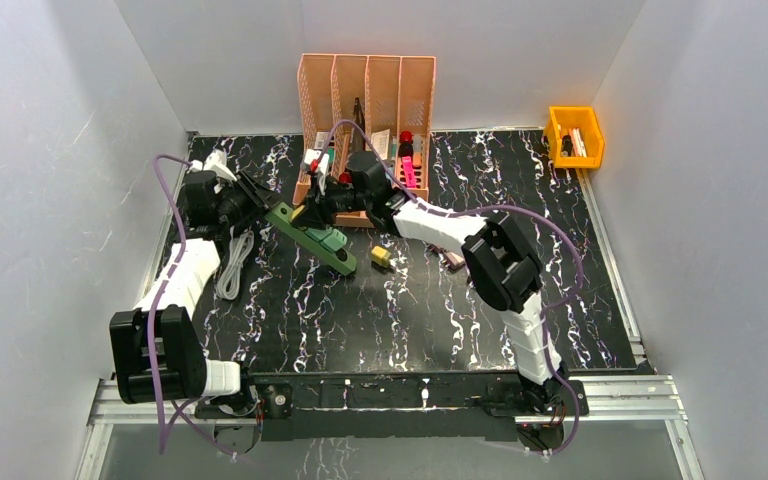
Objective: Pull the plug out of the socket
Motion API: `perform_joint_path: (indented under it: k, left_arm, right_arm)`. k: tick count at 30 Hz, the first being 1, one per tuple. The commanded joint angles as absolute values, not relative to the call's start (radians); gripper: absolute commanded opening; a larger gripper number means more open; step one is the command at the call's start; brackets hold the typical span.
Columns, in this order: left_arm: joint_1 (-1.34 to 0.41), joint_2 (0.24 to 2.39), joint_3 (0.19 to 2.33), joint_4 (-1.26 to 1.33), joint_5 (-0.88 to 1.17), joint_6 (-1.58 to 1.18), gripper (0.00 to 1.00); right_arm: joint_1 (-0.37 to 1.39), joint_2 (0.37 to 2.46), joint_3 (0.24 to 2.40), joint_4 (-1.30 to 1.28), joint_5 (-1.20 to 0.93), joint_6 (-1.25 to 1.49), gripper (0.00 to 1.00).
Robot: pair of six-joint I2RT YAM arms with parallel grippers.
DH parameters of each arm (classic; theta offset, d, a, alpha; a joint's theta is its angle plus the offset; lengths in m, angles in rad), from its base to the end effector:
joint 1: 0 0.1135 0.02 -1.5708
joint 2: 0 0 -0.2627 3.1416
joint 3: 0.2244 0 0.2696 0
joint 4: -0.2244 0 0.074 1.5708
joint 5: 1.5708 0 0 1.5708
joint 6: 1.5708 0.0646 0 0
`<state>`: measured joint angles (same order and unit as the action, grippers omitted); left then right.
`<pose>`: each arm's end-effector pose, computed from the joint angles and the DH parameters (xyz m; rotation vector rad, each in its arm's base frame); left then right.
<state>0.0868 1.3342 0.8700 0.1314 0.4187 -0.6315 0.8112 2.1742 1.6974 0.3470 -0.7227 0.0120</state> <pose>0.3470 0.0038 0.2614 -0.4040 1.9053 -0.7631 0.3488 0.4294 0.2466 -1.2024 1.3710 1.2075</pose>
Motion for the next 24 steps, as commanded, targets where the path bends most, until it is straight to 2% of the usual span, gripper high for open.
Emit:
perform_joint_path:
  k: [1,3,4,5,6,7,8,9,11,12,13,14,15,16,18,19,20,21,22,23,24]
  left_arm:
    - [0.085,1.296,0.954,0.153,0.416,-0.600,0.00]
    - [0.085,1.296,0.957,0.146,0.412,-0.596,0.00]
    - [0.085,1.295,0.958,0.142,0.410,-0.593,0.00]
    - [0.084,1.293,0.961,0.137,0.406,-0.587,0.00]
    - [0.083,1.290,0.962,0.130,0.400,-0.581,0.00]
    - [0.082,1.286,0.963,0.123,0.395,-0.575,0.00]
    - [0.081,1.283,0.964,0.118,0.390,-0.571,0.00]
    - [0.082,1.279,0.963,0.115,0.384,-0.569,0.00]
    - [0.082,1.275,0.963,0.108,0.376,-0.565,0.00]
    - [0.082,1.272,0.964,0.103,0.371,-0.561,0.00]
    - [0.081,1.270,0.966,0.098,0.368,-0.557,0.00]
    - [0.081,1.273,0.966,0.097,0.367,-0.554,0.00]
    - [0.082,1.278,0.967,0.098,0.367,-0.555,0.00]
    - [0.082,1.281,0.968,0.098,0.371,-0.558,0.00]
    - [0.082,1.275,0.969,0.096,0.367,-0.556,0.00]
    - [0.081,1.271,0.971,0.087,0.356,-0.548,0.00]
    - [0.081,1.271,0.972,0.077,0.348,-0.538,0.00]
    - [0.082,1.272,0.973,0.073,0.344,-0.537,0.00]
    - [0.081,1.277,0.974,0.074,0.347,-0.537,0.00]
    - [0.082,1.277,0.976,0.079,0.351,-0.542,0.00]
    - [0.081,1.266,0.979,0.067,0.338,-0.536,0.00]
  right_arm:
    - [0.867,2.020,1.649,0.383,-0.403,-0.202,0.00]
    - [0.848,2.030,1.663,0.391,-0.485,-0.173,0.00]
    - [0.813,2.038,1.655,0.476,-0.648,-0.086,0.00]
    - [0.769,2.063,1.647,0.627,-0.880,0.100,0.00]
    - [0.734,2.104,1.652,0.887,-1.018,0.360,0.00]
    - [0.712,2.168,1.679,1.145,-1.068,0.644,0.00]
    - [0.700,2.216,1.719,1.271,-1.097,0.861,0.00]
    - [0.693,2.199,1.698,1.212,-1.041,0.807,0.00]
    - [0.721,2.015,1.549,0.772,-0.718,0.301,0.00]
    - [0.762,1.948,1.505,0.668,-0.632,0.124,0.00]
    - [0.766,1.938,1.499,0.678,-0.712,0.114,0.00]
    - [0.741,1.966,1.525,0.742,-0.841,0.234,0.00]
    - [0.715,2.011,1.562,0.845,-0.884,0.404,0.00]
    - [0.702,2.022,1.580,0.827,-0.831,0.447,0.00]
    - [0.759,1.921,1.530,0.535,-0.395,0.151,0.00]
    - [0.783,1.876,1.467,0.556,-0.321,0.054,0.00]
    - [0.745,1.854,1.397,0.667,-0.463,0.111,0.00]
    - [0.690,1.878,1.386,0.819,-0.678,0.304,0.00]
    - [0.632,1.963,1.439,1.066,-0.889,0.622,0.00]
    - [0.591,2.040,1.509,1.197,-1.001,0.830,0.00]
    - [0.555,1.953,1.361,1.145,-0.898,0.772,0.00]
